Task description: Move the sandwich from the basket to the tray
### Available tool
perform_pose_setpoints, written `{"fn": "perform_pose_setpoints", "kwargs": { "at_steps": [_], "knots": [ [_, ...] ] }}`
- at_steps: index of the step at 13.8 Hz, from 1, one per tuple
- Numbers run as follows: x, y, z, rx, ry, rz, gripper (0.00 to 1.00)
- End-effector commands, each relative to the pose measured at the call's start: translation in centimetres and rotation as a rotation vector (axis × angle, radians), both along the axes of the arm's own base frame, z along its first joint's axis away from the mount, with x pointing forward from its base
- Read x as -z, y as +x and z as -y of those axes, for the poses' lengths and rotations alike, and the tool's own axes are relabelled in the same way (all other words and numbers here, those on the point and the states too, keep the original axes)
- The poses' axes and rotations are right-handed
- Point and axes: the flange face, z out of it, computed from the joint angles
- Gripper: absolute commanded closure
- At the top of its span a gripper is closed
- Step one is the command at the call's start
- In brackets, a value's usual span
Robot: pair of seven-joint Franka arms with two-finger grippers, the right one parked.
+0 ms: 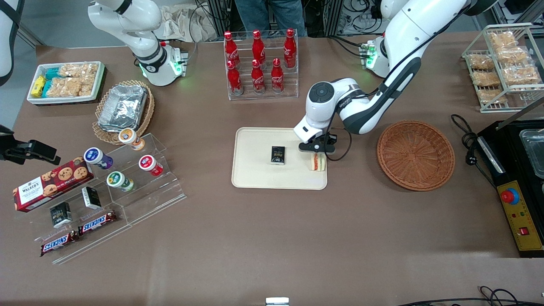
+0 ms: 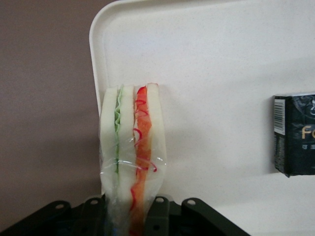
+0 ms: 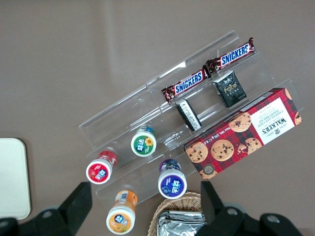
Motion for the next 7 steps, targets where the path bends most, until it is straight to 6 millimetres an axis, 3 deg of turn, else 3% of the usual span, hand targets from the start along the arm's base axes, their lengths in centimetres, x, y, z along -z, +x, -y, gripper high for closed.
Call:
{"fn": "perform_pose_setpoints", "kwargs": {
  "at_steps": [1, 2, 3, 4, 5, 7],
  "knots": [
    [0.2, -0.65, 2.26, 0.019, -0.018, 0.006, 1.0],
    [0.35, -0.62, 2.59, 0.022, -0.02, 0.005, 1.0],
    [0.55, -0.36, 2.66, 0.02, -0.024, 0.001, 0.86],
    [0.53, -0.35, 2.83, 0.03, -0.025, 0.001, 0.2],
    [0.53, -0.29, 2.74, 0.023, -0.021, 0.002, 0.0],
    [0.44, -0.21, 2.66, 0.025, -0.02, 0.003, 0.0]
  ]
}}
